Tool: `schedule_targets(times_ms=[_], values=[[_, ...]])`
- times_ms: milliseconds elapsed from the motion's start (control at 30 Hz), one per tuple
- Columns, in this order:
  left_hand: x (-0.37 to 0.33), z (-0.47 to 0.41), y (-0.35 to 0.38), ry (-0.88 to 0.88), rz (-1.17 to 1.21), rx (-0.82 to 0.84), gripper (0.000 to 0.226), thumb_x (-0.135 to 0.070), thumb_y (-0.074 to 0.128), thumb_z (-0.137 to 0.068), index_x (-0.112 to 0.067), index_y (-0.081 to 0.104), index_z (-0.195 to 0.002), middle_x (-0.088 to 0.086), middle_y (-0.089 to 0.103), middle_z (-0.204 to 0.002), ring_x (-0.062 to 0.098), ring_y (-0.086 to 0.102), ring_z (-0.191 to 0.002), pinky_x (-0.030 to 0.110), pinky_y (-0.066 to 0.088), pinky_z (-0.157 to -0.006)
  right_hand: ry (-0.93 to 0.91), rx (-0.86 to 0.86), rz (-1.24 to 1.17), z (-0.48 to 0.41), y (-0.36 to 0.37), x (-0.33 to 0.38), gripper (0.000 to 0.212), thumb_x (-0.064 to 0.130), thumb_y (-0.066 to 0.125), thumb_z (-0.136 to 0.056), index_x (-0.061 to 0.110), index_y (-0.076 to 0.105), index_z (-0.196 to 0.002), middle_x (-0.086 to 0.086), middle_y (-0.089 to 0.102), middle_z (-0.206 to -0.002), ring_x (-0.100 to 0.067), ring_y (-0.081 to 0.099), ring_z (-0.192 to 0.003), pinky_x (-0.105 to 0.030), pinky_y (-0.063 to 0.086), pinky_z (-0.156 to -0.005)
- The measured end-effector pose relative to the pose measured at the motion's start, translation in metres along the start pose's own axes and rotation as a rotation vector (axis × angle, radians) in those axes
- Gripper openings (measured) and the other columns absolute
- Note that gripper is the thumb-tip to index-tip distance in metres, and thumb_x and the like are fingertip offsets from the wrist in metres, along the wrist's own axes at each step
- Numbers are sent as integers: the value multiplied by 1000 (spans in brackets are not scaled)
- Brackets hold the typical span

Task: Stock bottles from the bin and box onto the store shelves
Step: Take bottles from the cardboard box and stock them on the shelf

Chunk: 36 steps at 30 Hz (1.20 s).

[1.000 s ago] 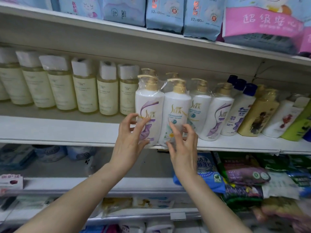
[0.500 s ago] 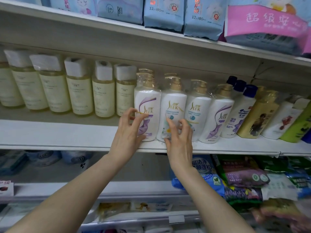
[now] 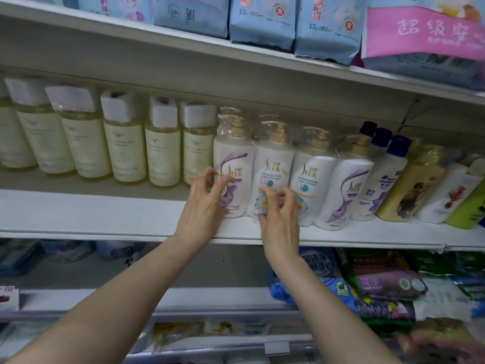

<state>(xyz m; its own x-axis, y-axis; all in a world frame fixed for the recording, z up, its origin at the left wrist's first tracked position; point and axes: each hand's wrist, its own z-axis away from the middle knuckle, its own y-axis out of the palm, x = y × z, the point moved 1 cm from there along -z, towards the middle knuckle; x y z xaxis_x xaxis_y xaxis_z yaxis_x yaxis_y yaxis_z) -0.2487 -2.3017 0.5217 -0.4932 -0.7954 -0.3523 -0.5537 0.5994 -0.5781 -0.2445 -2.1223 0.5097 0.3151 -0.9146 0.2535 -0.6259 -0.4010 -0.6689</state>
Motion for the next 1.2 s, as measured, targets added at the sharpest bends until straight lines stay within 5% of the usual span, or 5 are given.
schedule_targets(times_ms=[300, 433, 700, 900, 1200], values=[[-1, -2, 4, -14, 5, 2, 78, 6, 77, -66, -27, 45, -129, 11, 30, -135, 32, 51, -107, 39, 50, -91, 10, 43, 4, -5, 3, -1, 85, -11, 76, -70, 24, 37, -137, -15, 37, -126, -35, 54, -102, -39, 56, -63], [-6, 10, -2, -20, 12, 49, 79, 5, 77, -67, -23, 44, -133, 12, 31, -138, 29, 51, -112, 30, 48, -89, 21, 42, -27, 1, -1, 5, 71, -8, 69, -78, 18, 43, -139, -15, 39, -128, -33, 51, -107, -42, 57, -69], [-29, 48, -20, 18, 28, 81, 54, -1, 74, -78, -13, 55, -127, 11, 47, -131, 27, 52, -113, 24, 39, -89, -1, 18, -73, 43, -19, 33, 50, 1, 66, -86, 10, 53, -133, -16, 47, -133, -34, 50, -117, -43, 50, -89], [-38, 88, -25, 64, 124, 128, 43, -4, 69, -84, -14, 57, -124, 5, 57, -117, 24, 55, -105, 22, 37, -90, -31, -5, -48, 91, -27, 42, 45, 0, 62, -85, 10, 56, -129, -15, 52, -124, -32, 51, -107, -41, 47, -84], [-46, 178, -2, -89, 116, 280, 39, -11, 70, -85, -13, 59, -122, 4, 61, -109, 22, 58, -101, 30, 43, -86, 13, 222, -71, 185, -10, 21, 47, 4, 66, -84, 12, 55, -130, -14, 51, -127, -32, 51, -111, -43, 46, -91]])
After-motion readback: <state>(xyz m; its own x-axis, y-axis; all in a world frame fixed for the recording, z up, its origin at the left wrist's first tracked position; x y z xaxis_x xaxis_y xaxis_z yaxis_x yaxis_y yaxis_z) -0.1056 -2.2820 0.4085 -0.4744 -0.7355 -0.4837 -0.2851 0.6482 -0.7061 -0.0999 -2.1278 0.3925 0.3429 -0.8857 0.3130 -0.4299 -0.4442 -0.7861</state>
